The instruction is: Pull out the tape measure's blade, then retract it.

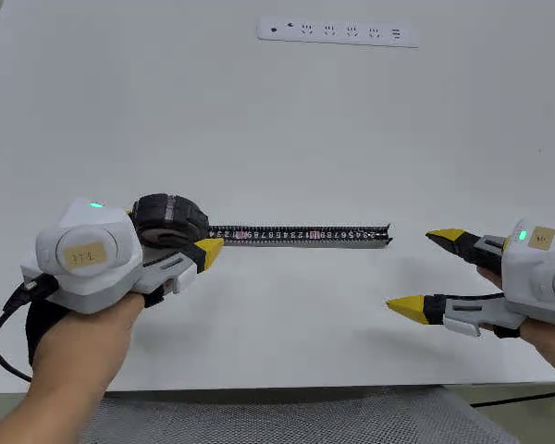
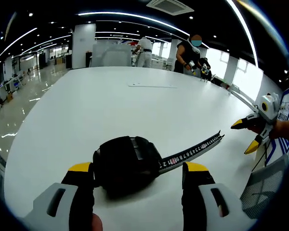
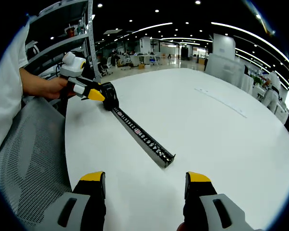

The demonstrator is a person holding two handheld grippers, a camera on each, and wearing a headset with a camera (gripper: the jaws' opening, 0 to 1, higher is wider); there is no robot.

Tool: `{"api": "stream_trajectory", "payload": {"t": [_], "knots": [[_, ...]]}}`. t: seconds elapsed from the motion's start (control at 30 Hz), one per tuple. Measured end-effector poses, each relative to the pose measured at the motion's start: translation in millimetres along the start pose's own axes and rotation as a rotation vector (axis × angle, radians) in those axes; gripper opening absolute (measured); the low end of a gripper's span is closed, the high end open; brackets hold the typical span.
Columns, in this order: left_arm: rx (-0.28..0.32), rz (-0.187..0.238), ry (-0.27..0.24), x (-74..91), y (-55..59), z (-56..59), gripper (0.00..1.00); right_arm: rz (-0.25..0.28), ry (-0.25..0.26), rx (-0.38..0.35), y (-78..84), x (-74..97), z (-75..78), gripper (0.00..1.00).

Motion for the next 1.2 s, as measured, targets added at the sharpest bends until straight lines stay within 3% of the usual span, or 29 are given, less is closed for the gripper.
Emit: {"api": "stream_trajectory", "payload": {"t": [0.37,0.63,0.93,1.2], "knots": [[-0.005,-0.016,-0.097,-5.9,1.0,-6.8,0.65,-0.007,-0.035,0.052,-4.7,-12.2,11.6,0.53],[0.023,-0.008,-0.136,-7.8,0.0,-9.7,0.63,-0.014,-0.061,0.104,-5.3,-21.4,18.7,0.45],[0.066,0.007,-0.143,-7.8,-1.3,-15.0,0.58,-0.024,-0.097,0.141,-4.8,-33.7,23.2,0.36],[0.063,0.002,-0.144,-8.1,-0.9,-14.7,0.58,-0.036,-0.129,0.175,-3.5,-43.3,27.5,0.31]]}}
Point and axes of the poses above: the centre of the closed fingertips' face, and the gripper's own axes: x roughly backward along the fingers, z roughly to its right, y roughly out of its underside, the point moved 3 cm from there along x, roughly backward along the fingers, and after that the axes turned 13 degrees about y, right-handed, at the moved point
